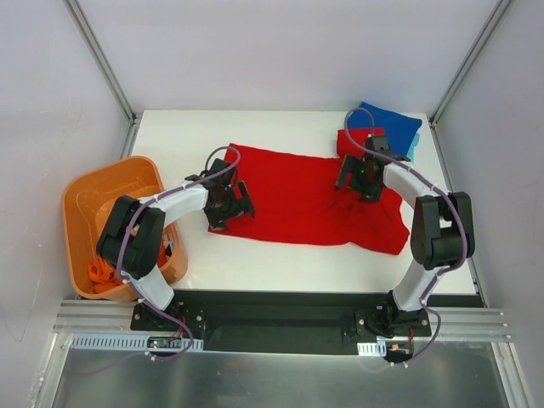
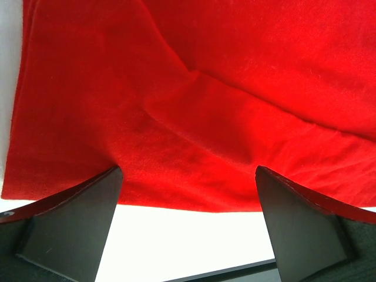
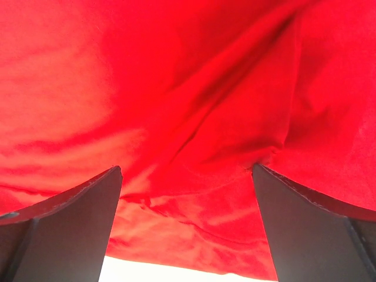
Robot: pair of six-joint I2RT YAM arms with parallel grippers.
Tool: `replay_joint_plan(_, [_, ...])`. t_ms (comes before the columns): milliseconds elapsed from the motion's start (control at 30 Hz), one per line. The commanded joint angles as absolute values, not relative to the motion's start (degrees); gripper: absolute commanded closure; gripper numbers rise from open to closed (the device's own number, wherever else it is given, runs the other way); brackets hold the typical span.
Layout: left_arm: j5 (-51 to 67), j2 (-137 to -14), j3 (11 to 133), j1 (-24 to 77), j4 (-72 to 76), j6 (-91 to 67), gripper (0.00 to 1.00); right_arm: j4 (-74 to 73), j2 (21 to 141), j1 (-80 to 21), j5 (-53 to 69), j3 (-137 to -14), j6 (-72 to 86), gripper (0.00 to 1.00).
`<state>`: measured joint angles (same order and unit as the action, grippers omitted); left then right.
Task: Fold and stack the t-shirts
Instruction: Fold the tshirt
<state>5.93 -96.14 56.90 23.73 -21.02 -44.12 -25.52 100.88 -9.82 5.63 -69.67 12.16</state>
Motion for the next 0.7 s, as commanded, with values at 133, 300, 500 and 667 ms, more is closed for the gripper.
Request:
replay_joint_plan(133, [4.31, -95.63, 54.49, 22.59, -22.24, -42.98, 0.01, -26.19, 104.07, -9.76, 6.25, -73.48, 10.38, 0.03])
replay_joint_plan(300, [4.83, -95.27, 54.67, 22.59, -22.15, -42.98, 0.01, -30.66, 101.78, -9.76, 0.36, -72.86, 9.40, 0.03])
replay_joint_plan(500, [5.01, -94.66, 53.97, 22.59, -22.15, -43.15, 0.01, -32.52, 100.81, -9.58, -5.18, -68.65, 11.07, 0.08])
replay_joint_plan(667, [5.54, -94.75, 53.79, 22.59, -22.24, -43.24, 0.01, -31.82, 101.86, -9.41, -5.27, -68.99, 12.48, 0.41])
